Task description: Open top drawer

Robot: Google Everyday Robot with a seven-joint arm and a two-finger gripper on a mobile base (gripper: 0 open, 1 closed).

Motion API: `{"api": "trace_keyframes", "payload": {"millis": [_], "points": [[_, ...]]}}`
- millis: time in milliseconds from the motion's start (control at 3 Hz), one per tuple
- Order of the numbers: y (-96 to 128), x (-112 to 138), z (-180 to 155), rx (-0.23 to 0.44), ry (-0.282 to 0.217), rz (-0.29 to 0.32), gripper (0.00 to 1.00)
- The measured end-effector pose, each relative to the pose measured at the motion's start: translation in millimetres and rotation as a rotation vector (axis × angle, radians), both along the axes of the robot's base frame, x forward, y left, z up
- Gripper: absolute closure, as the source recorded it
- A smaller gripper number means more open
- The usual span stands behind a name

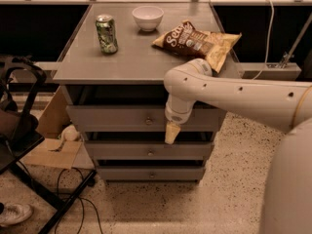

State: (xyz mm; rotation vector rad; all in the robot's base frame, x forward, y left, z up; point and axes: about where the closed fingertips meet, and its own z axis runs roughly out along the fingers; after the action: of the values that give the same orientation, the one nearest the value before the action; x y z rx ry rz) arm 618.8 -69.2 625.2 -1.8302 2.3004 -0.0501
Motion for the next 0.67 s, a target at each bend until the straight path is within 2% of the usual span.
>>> {"api": "trace_keyframes", "payload": {"millis": [333,667], "points": [[-10.1,-11.2,-0.3,0.002,0.025,-0.017,0.51],[-10.1,-11.2,5.7,0.002,0.025,-0.017,0.73]]}}
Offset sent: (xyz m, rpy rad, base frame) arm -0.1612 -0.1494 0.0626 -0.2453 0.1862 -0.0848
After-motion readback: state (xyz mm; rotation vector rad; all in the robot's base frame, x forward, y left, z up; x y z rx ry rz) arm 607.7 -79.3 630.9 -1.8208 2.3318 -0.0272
